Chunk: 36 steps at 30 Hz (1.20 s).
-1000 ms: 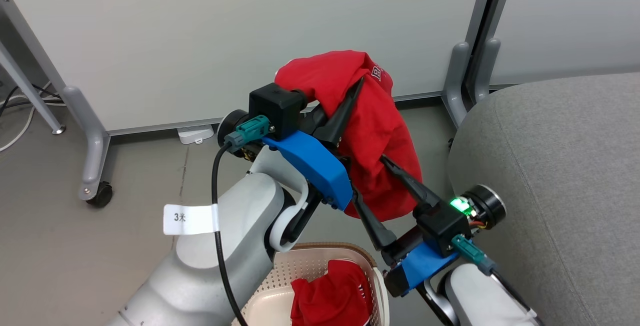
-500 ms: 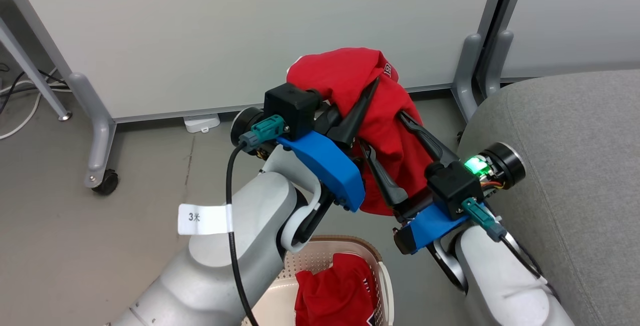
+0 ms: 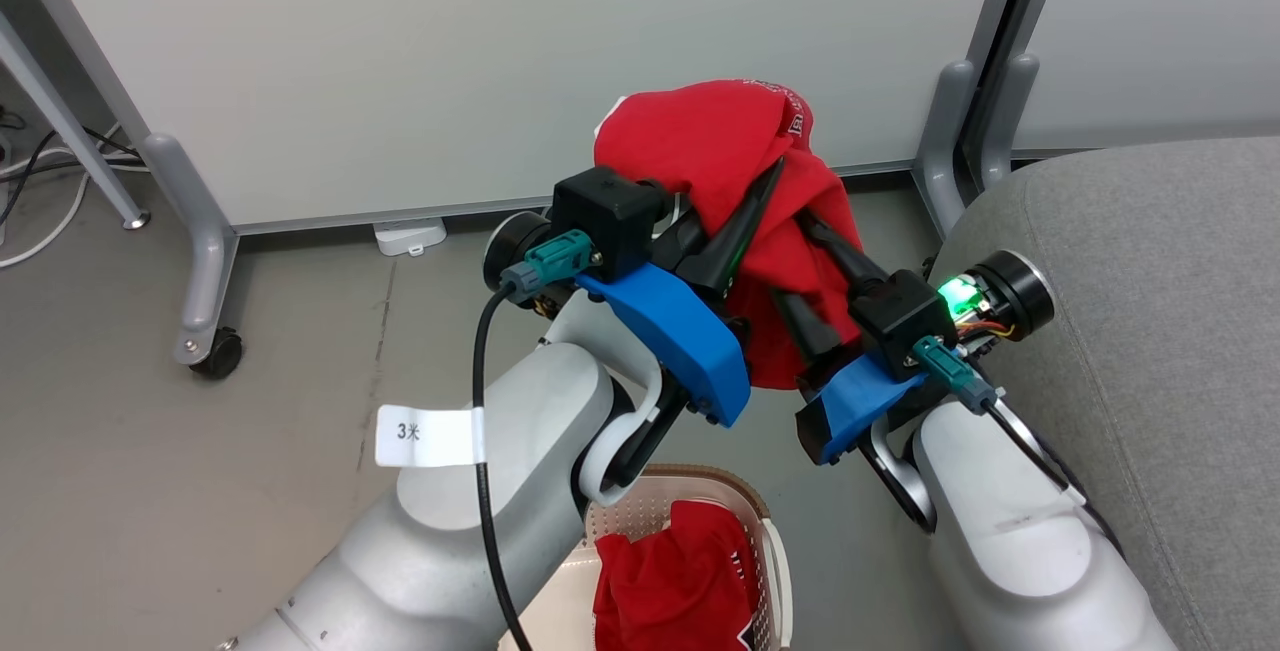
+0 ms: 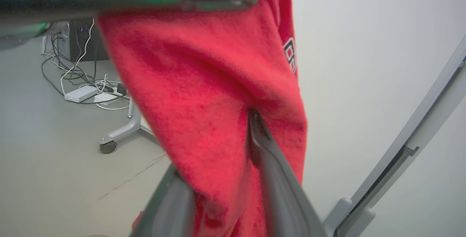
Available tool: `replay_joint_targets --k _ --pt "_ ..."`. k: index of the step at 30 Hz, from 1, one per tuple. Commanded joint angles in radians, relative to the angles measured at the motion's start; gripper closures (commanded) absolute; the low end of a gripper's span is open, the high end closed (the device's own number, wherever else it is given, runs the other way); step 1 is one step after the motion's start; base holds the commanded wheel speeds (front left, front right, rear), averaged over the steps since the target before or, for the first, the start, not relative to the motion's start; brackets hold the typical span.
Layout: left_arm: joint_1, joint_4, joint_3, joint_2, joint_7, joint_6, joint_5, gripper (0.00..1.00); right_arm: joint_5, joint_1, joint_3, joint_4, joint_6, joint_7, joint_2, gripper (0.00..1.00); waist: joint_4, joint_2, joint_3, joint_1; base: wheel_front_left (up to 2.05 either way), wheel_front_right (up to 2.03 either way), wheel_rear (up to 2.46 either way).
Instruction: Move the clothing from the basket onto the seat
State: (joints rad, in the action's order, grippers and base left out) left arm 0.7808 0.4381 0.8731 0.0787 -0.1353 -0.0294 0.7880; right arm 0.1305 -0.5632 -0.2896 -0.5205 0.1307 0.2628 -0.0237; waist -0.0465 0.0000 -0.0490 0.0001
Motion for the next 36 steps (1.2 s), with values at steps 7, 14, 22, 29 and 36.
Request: replay_joint_targets --k 7,14,22,29,36 --pt "0.017 0.014 0.003 -0.003 -0.011 -0.006 0.009 1.00 -0.022 -0.025 -0.005 -0.014 0.000 0.003 -0.002 1.00 0.001 0.0000 0.002 -0.0001 0.00 0.00 0.00" --pt "0.019 0.023 0.006 0.000 -0.015 -0.007 0.011 1.00 -0.038 -0.017 -0.009 -0.016 0.000 0.004 -0.002 1.00 0.003 0.0000 0.004 -0.0001 0.00 0.00 0.00" --pt "0.020 0.030 0.011 0.003 -0.017 0.005 0.004 0.00 -0.062 -0.016 -0.005 -0.008 0.000 0.004 -0.002 1.00 0.007 0.0000 0.001 -0.0001 0.00 0.00 0.00" --pt "0.014 0.028 0.023 0.010 -0.016 0.011 -0.004 0.00 -0.081 -0.016 0.016 -0.007 0.000 0.004 -0.002 1.00 0.014 0.0000 -0.011 -0.0001 0.00 0.00 0.00" --pt "-0.005 0.013 0.035 0.033 -0.021 0.020 -0.017 0.00 -0.073 -0.031 0.060 -0.007 0.000 0.004 -0.002 1.00 0.045 0.0000 -0.039 -0.0001 0.00 0.00 0.00"
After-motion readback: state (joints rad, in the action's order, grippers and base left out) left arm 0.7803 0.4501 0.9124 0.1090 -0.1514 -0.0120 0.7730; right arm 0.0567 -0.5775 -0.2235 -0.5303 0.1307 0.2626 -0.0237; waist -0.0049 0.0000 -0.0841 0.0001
